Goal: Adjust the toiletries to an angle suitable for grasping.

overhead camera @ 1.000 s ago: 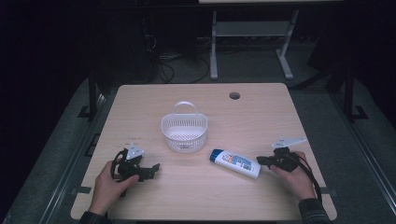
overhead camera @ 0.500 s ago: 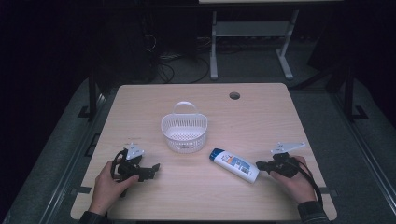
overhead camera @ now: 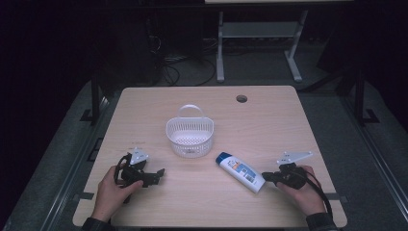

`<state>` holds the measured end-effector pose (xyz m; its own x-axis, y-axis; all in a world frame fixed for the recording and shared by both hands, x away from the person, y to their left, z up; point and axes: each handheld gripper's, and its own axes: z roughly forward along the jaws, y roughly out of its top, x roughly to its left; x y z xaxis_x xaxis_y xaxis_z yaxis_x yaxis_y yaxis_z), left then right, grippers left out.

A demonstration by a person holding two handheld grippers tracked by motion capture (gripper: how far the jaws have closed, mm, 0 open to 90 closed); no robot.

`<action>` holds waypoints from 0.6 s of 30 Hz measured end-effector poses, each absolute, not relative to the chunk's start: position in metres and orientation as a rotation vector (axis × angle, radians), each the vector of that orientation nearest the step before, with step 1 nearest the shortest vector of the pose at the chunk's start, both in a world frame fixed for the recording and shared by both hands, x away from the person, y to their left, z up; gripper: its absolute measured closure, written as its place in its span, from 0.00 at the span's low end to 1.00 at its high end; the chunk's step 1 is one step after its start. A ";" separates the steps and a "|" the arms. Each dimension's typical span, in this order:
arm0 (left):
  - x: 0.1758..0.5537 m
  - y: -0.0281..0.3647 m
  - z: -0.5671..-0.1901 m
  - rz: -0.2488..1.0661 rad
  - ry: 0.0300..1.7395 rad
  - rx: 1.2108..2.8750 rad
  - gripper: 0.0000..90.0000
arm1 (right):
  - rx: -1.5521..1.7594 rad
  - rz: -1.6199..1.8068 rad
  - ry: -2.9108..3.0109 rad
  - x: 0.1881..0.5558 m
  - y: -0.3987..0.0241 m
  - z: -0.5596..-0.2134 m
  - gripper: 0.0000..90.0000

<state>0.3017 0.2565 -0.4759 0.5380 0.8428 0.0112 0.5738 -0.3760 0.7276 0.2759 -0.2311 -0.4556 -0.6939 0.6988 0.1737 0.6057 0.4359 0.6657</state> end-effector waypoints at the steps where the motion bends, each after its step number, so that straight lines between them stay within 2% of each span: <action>1: 0.302 0.257 -0.476 0.506 1.140 2.095 0.14 | 1.168 1.100 2.554 0.275 -0.230 -0.455 1.00; 18: 0.302 0.257 -0.476 0.507 1.139 2.098 0.14 | 1.138 1.105 2.588 0.260 -0.224 -0.452 1.00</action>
<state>0.3017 0.2567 -0.4758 0.5399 0.8416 0.0141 0.5737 -0.3803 0.7254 0.2598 -0.2243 -0.4524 -0.7139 0.6763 0.1815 0.5989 0.4554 0.6588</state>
